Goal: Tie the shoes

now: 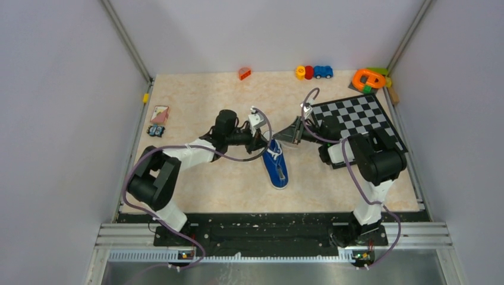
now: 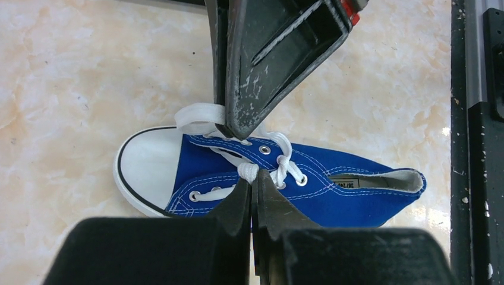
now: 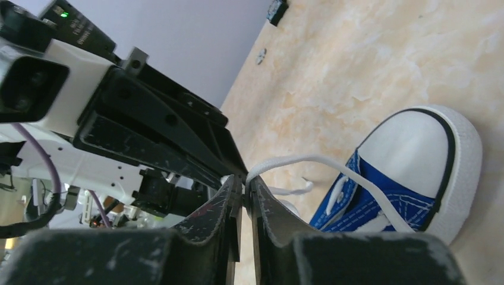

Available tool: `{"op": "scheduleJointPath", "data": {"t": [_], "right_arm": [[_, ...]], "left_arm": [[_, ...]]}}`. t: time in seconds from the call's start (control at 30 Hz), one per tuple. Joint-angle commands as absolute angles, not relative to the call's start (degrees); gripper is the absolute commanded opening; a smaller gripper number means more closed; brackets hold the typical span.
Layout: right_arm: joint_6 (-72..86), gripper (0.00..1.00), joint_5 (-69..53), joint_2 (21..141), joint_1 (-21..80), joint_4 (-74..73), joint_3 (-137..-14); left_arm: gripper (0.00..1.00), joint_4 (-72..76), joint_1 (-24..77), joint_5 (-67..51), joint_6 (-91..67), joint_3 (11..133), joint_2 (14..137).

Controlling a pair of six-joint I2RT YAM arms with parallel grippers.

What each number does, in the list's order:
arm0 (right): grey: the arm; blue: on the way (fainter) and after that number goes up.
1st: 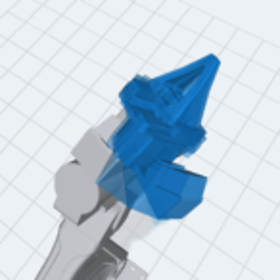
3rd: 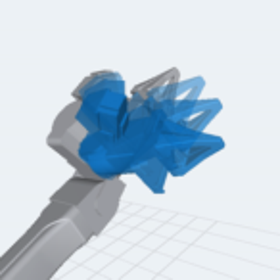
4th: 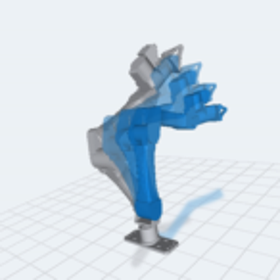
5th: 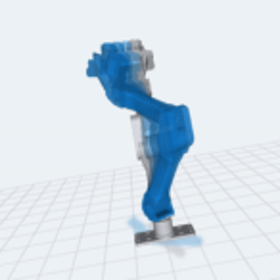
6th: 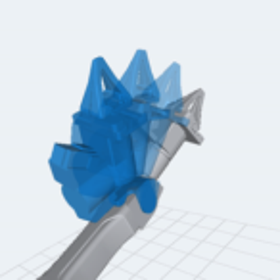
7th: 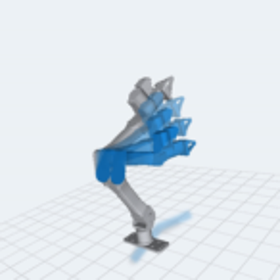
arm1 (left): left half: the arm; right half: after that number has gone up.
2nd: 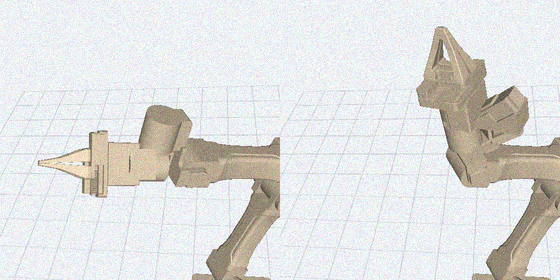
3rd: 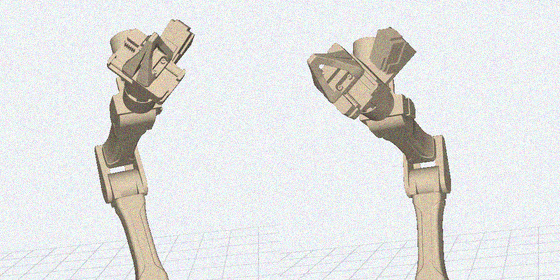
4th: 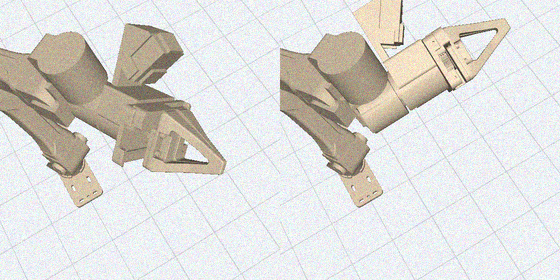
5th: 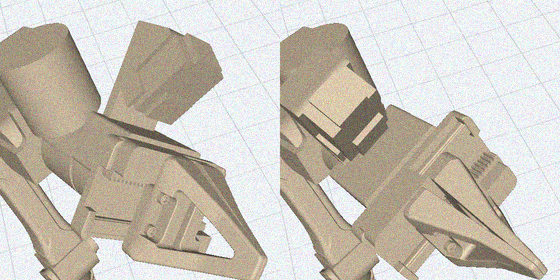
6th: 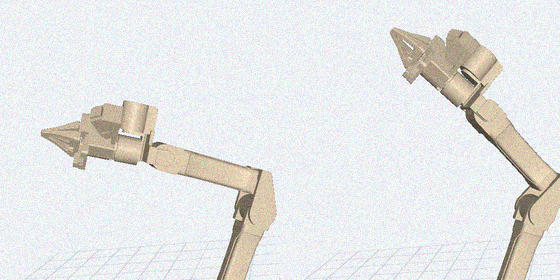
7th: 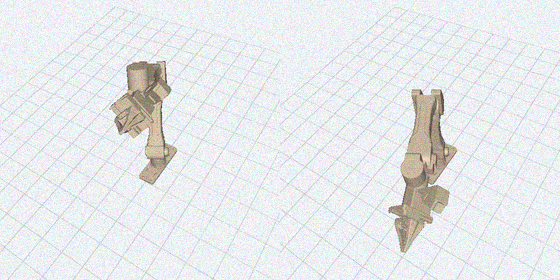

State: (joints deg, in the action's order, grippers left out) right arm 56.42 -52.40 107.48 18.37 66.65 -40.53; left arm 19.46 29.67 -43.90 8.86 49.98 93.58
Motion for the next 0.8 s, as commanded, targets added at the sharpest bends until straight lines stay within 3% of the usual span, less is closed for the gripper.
{"op": "scheduleJointPath", "data": {"t": [0.0,0.17,0.77], "right_arm": [[58.54,0.16,-55.0,107.53,17.71,75.43,-40.29],[59.58,0.23,-55.33,108.05,17.36,77.07,-39.44],[58.46,0.31,-55.1,110.38,17.16,76.78,-39.38]], "left_arm": [[0.0,17.4,29.97,-46.01,11.36,53.2,95.28],[0.0,15.04,30.92,-45.82,12.82,55.21,96.88],[0.0,9.3,32.92,-48.18,18.92,58.97,97.95]]}}
